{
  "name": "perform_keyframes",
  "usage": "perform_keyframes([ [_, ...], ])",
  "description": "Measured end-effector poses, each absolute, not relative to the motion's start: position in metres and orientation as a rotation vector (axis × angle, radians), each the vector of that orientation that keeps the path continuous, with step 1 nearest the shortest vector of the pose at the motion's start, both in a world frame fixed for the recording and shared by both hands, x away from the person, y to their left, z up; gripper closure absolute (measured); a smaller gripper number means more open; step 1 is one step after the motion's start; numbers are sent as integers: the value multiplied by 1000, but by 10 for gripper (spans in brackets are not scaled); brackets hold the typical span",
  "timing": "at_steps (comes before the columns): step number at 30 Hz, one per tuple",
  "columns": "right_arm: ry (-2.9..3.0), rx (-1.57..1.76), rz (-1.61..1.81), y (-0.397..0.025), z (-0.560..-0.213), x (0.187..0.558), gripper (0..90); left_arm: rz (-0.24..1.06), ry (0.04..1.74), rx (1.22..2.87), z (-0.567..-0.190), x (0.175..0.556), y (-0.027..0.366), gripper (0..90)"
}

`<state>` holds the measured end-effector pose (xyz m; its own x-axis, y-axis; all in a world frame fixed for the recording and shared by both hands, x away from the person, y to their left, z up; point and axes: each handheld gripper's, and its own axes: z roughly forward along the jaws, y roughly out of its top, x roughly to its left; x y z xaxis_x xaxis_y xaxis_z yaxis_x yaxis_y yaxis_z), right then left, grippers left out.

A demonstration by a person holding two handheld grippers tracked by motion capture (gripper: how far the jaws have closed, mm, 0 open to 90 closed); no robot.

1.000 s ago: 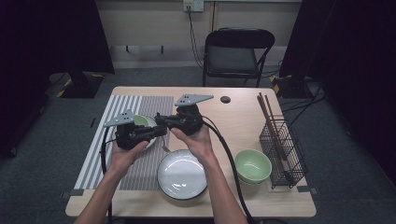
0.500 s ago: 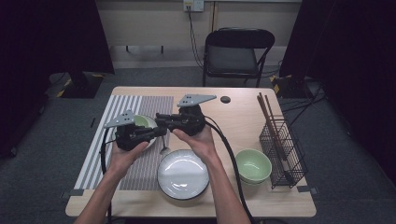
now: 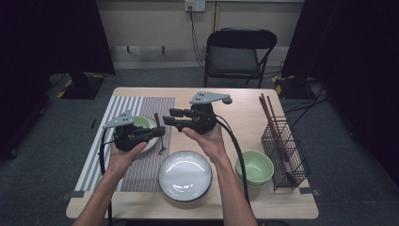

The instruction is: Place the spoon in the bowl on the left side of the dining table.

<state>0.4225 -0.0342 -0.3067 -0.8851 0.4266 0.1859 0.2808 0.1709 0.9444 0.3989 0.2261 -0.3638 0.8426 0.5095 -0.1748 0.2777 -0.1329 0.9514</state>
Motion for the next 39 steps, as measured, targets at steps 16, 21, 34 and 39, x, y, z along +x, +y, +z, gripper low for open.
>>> perform_keyframes([
  [16,2262,836,1680,-58,-328,431,417,277,655,1720,-362,402,252,897],
  [21,2267,872,1624,-60,-338,434,368,295,671,1721,-362,403,261,897],
  [34,2294,978,1502,-65,-371,444,287,340,703,1720,-357,409,287,897],
  [39,2300,1008,1485,-65,-381,446,265,354,721,1715,-357,413,295,897],
])
